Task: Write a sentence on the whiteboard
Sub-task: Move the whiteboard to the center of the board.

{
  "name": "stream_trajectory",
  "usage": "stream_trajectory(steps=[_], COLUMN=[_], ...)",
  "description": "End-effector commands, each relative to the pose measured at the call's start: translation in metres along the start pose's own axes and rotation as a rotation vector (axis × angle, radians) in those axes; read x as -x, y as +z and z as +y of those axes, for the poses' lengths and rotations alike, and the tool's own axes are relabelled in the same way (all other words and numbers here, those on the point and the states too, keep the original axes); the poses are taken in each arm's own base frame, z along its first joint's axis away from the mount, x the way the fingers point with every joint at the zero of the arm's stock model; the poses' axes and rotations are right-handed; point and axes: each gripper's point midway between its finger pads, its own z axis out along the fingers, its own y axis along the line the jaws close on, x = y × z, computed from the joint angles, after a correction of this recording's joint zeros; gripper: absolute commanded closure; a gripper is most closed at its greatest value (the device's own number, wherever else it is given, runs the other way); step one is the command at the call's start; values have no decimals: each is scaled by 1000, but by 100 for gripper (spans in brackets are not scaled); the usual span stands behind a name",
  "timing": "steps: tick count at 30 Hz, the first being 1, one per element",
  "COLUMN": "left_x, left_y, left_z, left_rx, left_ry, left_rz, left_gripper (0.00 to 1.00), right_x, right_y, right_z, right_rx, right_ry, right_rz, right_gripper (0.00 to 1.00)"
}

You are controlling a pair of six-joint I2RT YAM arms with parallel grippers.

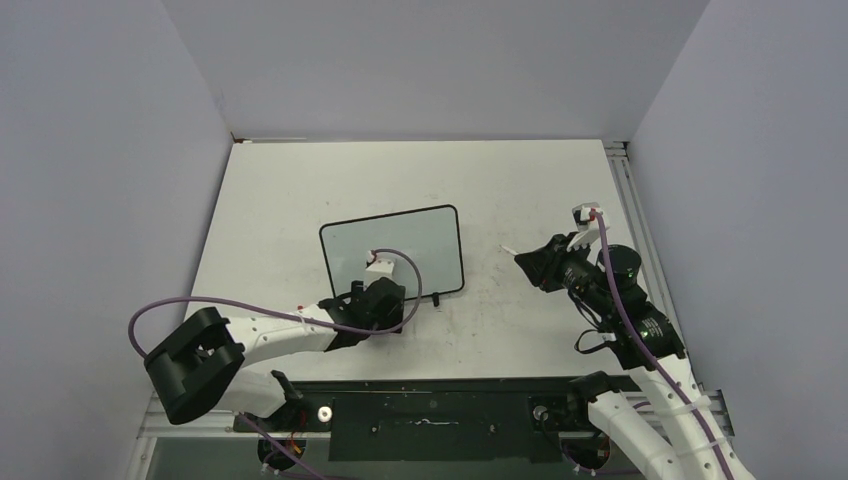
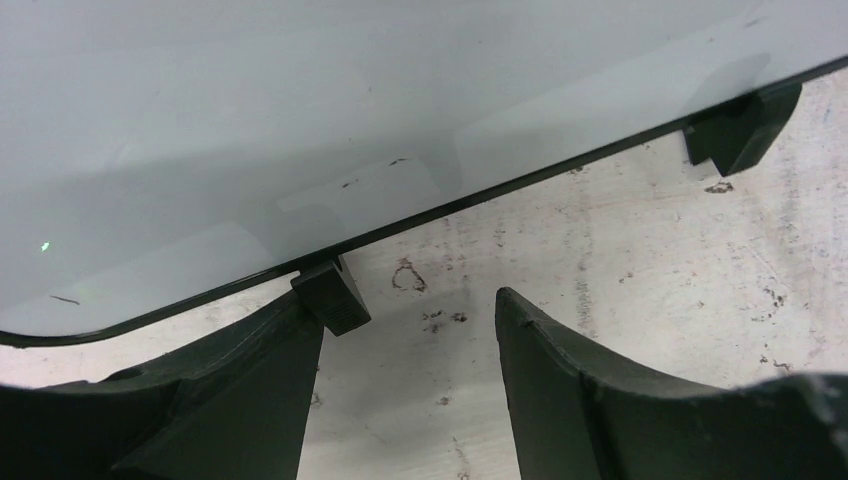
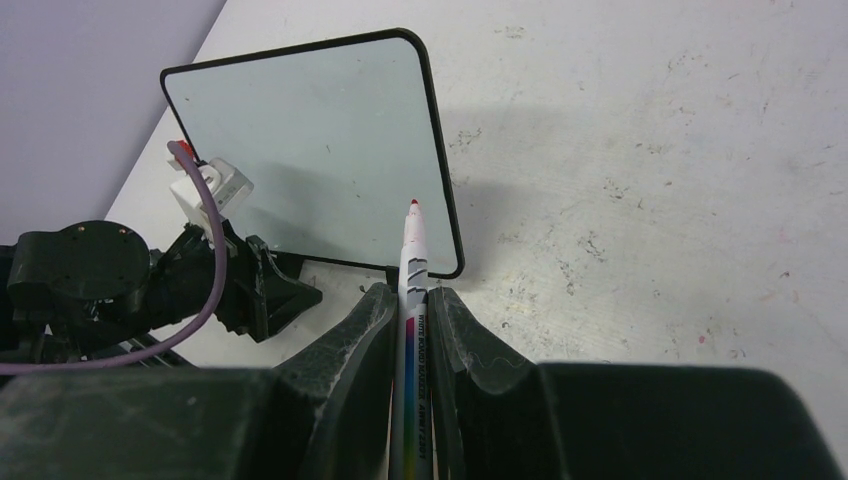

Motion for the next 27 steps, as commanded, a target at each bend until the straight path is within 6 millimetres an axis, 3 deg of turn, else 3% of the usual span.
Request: stream_trajectory(steps=[1,8,14,21,27], left_x=[23,19,30,34,65], left_y=[-4,-6,-17,-56,-102], left_z=[-45,-67,-78,-69,-51], left_rx=[-135,-190,-246,-290,-311], left_ry=[-44,-34,-43,-18,52], left_rz=[-59,-62,-97,-53,-69], left_gripper=[40,39,39,33,29], right_x=[6,3,0,0,0], right_y=[-2,-1,1,5,9], right_z=[1,1,1,1,3], right_rx=[2,5,9,15,27], right_ry=[-20,-15,-12,-12,-12], right_rz=[-34,-27,-14,-8,-2], right_gripper=[95,95,95,95,95])
